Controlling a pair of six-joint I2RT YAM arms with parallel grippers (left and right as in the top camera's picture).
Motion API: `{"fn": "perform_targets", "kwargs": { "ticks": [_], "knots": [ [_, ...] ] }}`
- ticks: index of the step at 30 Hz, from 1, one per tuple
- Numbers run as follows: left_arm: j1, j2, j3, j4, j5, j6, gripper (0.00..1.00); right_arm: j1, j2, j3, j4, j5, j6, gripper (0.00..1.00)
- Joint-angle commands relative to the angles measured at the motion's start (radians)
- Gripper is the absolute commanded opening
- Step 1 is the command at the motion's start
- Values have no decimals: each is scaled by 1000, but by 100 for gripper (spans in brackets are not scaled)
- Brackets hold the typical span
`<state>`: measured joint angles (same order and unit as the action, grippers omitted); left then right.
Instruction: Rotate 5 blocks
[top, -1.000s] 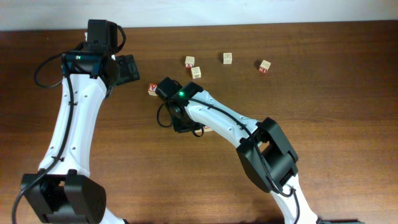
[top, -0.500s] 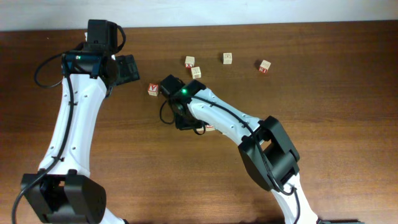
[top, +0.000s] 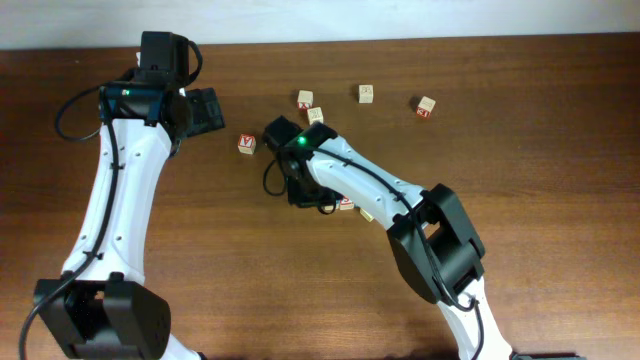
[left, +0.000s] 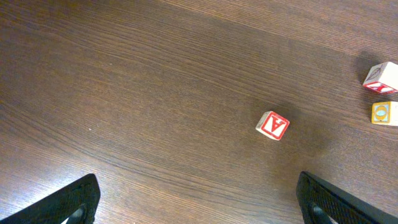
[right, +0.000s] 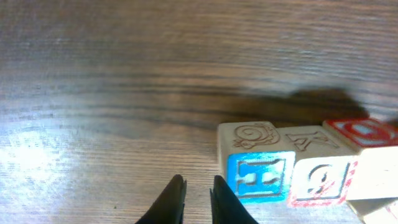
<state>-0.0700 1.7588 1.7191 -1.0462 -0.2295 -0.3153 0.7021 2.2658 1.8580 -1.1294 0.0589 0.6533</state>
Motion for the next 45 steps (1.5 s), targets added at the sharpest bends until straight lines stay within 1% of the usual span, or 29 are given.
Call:
{"fn": "perform_targets", "kwargs": {
  "ticks": [1, 5, 7, 9, 12, 13, 15, 18, 20, 22, 25, 28, 30, 32, 35, 38, 42, 43, 45],
  "knots": [
    [1, 8, 20, 2, -14, -14, 99, -31, -46, 33, -15, -3, 9, 29],
    [1, 8, 20, 2, -14, -14, 99, -63, -50, 109, -92, -3, -26, 29],
    [1, 8, 20, 2, -14, -14, 99, -96, -51, 201, -175, -3, -71, 28],
    [1, 8, 20, 2, -14, -14, 99, -134, -55, 238, -227, -19, -128, 28],
    [1, 8, 20, 2, -14, -14, 99, -211, -55, 239, -248, -142, -269, 14],
    [1, 8, 20, 2, -14, -14, 99, -236, -71, 239, -254, -176, -311, 13],
    [1, 8, 20, 2, -14, -14, 99, -267, -134, 239, -282, -171, -329, 13],
    [1, 8, 20, 2, -14, -14, 99, -306, -296, 238, -328, -97, -328, 15],
    [1, 8, 20, 2, -14, -14, 99, -325, -372, 238, -359, -84, -328, 18],
    [1, 8, 20, 2, -14, -14, 99, -346, -414, 237, -400, -83, -328, 18],
    [1, 8, 20, 2, -14, -14, 99, -350, -447, 183, -410, -81, -323, 18],
    [1, 8, 20, 2, -14, -14, 99, -349, -453, 66, -362, -86, -303, 18],
    [1, 8, 20, 2, -14, -14, 99, -349, -453, -38, -286, -140, -301, 19],
    [1, 8, 20, 2, -14, -14, 99, -349, -453, -175, -179, -195, -286, 19],
    [1, 8, 20, 2, -14, -14, 99, -349, -453, -345, -23, -218, -222, 18],
    [1, 8, 20, 2, -14, -14, 99, -349, -451, -442, 90, -244, -198, 17],
    [1, 8, 20, 2, -14, -14, 99, -349, -441, -491, 129, -243, -182, 17],
    [1, 8, 20, 2, -14, -14, 99, -348, -438, -519, 161, -248, -169, 15],
    [1, 8, 20, 2, -14, -14, 99, -348, -437, -551, 197, -266, -165, 14]
  ]
}}
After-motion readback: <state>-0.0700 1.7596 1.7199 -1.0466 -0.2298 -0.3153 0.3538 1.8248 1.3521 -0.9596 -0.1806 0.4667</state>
